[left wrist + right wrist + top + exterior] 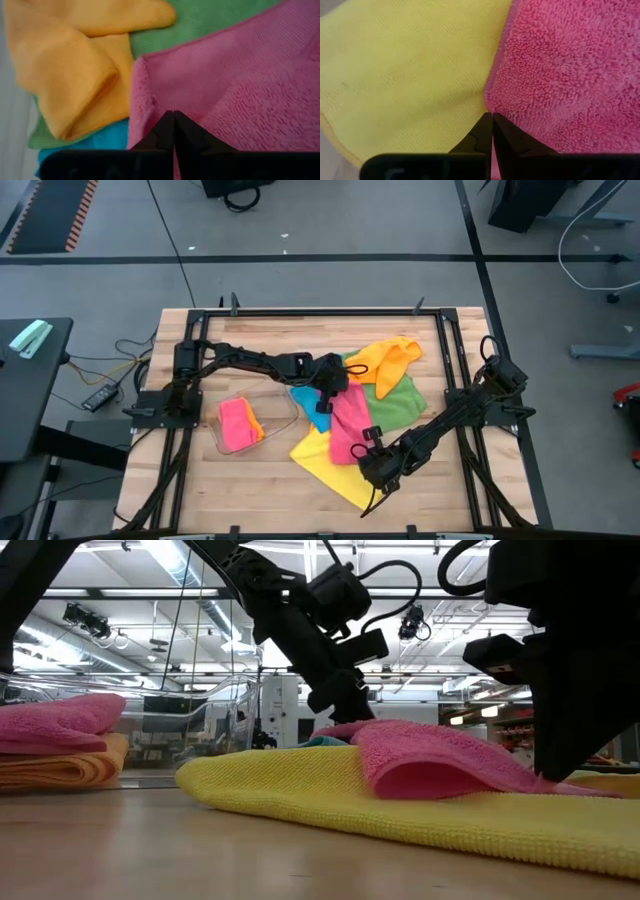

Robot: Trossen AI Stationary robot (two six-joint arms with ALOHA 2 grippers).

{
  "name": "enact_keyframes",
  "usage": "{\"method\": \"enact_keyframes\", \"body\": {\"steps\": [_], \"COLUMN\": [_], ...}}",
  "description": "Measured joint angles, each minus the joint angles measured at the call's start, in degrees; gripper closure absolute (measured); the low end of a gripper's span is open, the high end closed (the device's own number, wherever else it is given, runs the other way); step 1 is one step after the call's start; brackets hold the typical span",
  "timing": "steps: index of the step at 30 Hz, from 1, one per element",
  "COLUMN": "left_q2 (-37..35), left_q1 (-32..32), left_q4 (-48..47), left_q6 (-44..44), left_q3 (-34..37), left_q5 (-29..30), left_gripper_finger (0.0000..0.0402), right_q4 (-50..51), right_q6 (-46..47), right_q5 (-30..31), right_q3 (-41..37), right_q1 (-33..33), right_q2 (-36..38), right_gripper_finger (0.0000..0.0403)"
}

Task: Fold microfiber towels
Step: Fold the pink microfiber cloth

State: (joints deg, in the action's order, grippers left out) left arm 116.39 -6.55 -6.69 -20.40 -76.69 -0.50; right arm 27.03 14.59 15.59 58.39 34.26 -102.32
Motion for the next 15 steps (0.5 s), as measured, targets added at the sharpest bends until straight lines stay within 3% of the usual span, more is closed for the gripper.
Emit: {"method": "enact_keyframes", "body": {"steps": [4,15], "left_q2": [-0.2,2.0], "left_q1": [0.3,0.2], "left_q4": [0.0,1.8], "left_q6": [0.2,0.2], "left_q3": [0.0,0.1], "left_q5": [0.0,1.8], "left_gripper_finger": [0.0356,0.0216], "right_q4": [0.0,0.0], "right_q6": [0.0,0.3], "right_q5": [0.1,0.9], "right_q3": [0.0,0.0], "right_q1": [0.0,0.0], "right_q2": [0.0,0.0], "right_gripper_finger": [0.0386,0.0386]}}
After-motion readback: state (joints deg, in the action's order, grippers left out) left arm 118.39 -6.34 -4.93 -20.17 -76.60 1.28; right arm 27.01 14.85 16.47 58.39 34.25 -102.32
